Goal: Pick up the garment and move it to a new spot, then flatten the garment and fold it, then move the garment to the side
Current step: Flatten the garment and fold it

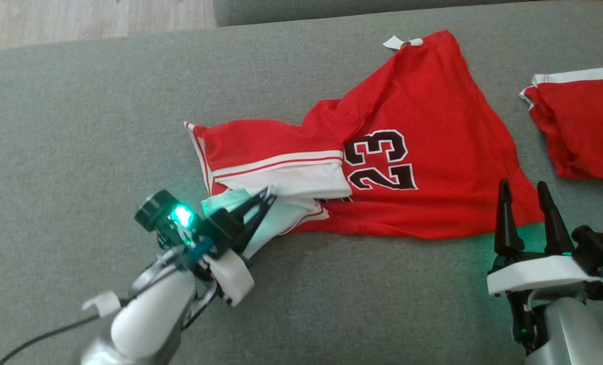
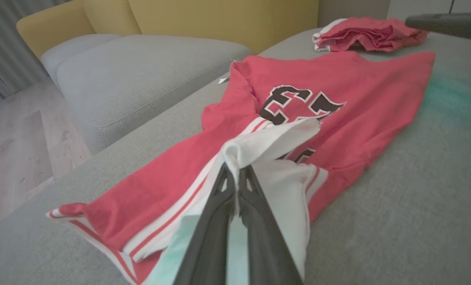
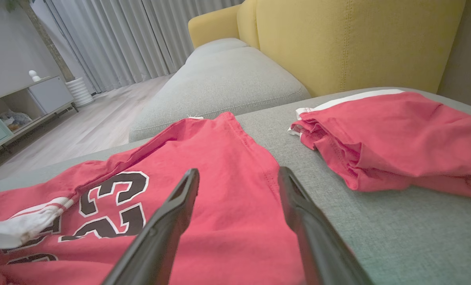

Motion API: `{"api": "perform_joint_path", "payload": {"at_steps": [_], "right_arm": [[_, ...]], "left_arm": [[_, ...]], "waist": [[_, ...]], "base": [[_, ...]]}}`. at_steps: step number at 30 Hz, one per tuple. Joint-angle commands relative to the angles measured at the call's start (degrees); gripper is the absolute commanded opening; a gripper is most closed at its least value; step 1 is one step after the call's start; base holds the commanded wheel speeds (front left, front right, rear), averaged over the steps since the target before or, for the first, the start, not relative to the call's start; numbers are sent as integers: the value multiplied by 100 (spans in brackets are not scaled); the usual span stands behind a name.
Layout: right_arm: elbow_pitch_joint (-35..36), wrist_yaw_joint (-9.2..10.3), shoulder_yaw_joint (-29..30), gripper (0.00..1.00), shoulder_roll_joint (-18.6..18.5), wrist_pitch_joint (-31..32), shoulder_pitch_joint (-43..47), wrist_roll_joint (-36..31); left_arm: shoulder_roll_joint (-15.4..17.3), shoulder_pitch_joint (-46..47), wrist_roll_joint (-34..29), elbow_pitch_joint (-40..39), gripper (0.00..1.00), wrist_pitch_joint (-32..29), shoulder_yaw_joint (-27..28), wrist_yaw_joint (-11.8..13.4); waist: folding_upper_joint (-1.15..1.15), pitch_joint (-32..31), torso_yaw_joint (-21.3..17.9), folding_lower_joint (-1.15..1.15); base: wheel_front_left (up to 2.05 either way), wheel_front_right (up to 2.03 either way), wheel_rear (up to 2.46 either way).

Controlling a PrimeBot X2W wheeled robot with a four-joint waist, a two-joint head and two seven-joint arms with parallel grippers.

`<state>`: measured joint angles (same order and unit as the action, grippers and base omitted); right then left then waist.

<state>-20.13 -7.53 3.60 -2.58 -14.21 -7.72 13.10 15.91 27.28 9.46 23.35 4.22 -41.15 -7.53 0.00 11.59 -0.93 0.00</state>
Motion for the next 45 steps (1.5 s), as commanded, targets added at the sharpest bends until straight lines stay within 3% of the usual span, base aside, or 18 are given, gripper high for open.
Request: {"api": "perform_joint_path", "payload": {"at_steps": [1, 12, 22, 23, 24, 33, 45], "right_arm": [[150, 4, -123, 100, -30, -79, -156, -16], [138, 4, -423, 100, -30, -79, -472, 109], [317, 4, -1022, 100, -30, -79, -926, 456], [334, 4, -1059, 100, -30, -79, -949, 486], [348, 4, -1090, 100, -30, -79, -962, 510], [321, 4, -1027, 100, -30, -79, -892, 437], [359, 4, -530, 100, -30, -79, -599, -15]], "left_arm": [[98, 353, 79, -216, 0, -13, 289, 37], [414, 1543, 882, -238, 0, -969, 928, 17], [915, 3406, 1066, 1254, 0, -1667, 1445, 69], [922, 3571, 1054, 1417, 84, -1652, 1483, 113], [896, 3723, 1082, 1572, 100, -1607, 1555, 183], [704, 4146, 1023, 2399, 100, -750, 1647, 457], [369, 2746, 1065, 2322, 100, 802, 1482, 554]], "waist": [[0, -14, -5, 0], [0, 293, -461, 0], [0, 1040, -1186, 0], [0, 1090, -1225, 0], [0, 1135, -1254, 0], [0, 1089, -1110, 0], [0, 295, -269, 0]], "base": [[0, 0, 0], [0, 0, 0], [0, 0, 0], [0, 0, 0], [0, 0, 0], [0, 0, 0], [0, 0, 0]]}}
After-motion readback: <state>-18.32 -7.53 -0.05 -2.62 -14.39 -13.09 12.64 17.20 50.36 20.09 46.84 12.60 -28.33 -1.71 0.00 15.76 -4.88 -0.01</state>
